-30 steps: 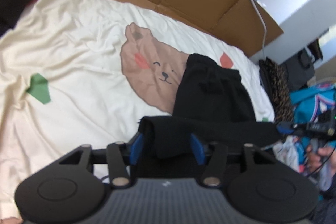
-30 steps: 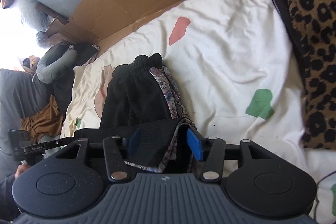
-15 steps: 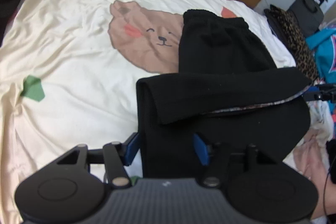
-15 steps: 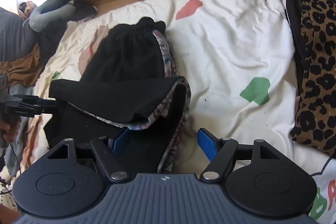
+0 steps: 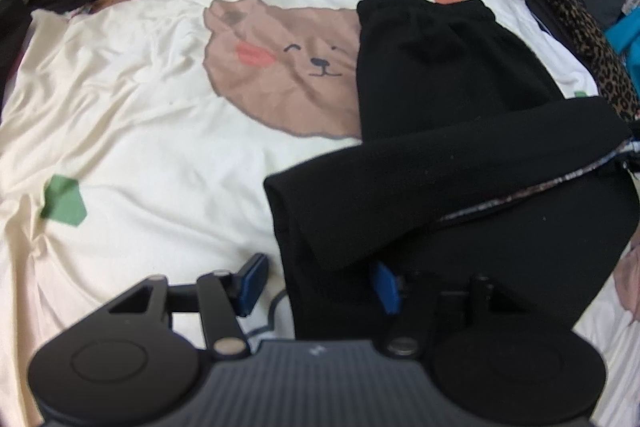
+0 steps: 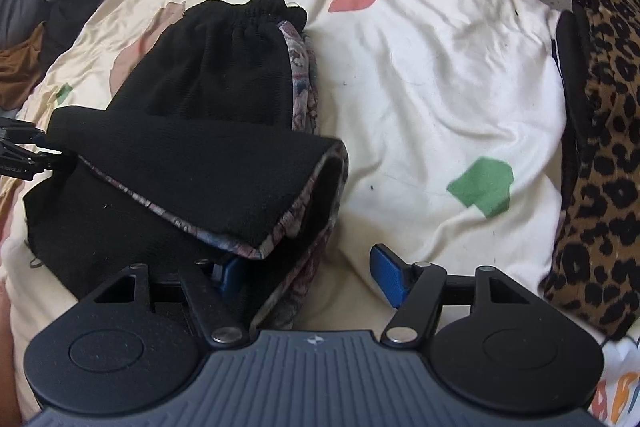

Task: Fold clothes
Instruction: 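Open both tools and release the folded shorts onto the sheet, then close both tools on the folded edge of the black shorts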

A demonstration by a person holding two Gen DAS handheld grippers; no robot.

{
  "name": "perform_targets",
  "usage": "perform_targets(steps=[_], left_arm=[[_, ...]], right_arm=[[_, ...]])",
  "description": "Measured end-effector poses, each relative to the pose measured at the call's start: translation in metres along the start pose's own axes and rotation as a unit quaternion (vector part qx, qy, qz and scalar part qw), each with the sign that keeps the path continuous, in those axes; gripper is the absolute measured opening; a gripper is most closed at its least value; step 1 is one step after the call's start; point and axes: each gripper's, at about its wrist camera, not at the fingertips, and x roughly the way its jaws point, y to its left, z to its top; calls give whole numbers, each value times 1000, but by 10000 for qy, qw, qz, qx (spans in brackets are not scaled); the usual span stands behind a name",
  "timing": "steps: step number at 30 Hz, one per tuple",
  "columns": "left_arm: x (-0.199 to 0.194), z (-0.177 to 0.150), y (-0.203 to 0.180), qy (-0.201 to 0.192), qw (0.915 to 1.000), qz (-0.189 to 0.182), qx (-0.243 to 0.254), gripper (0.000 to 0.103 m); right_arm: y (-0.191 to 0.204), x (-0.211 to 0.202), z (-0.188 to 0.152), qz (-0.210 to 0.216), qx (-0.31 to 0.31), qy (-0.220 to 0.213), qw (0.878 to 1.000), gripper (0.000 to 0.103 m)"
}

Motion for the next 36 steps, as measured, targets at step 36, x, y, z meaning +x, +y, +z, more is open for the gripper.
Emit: perform_targets(steps=[36], left_arm=[[-8,55,35,-1177,9896,-341,-757,40]], right_arm=[[-33,-3,61,493,531,-699,9949,52]])
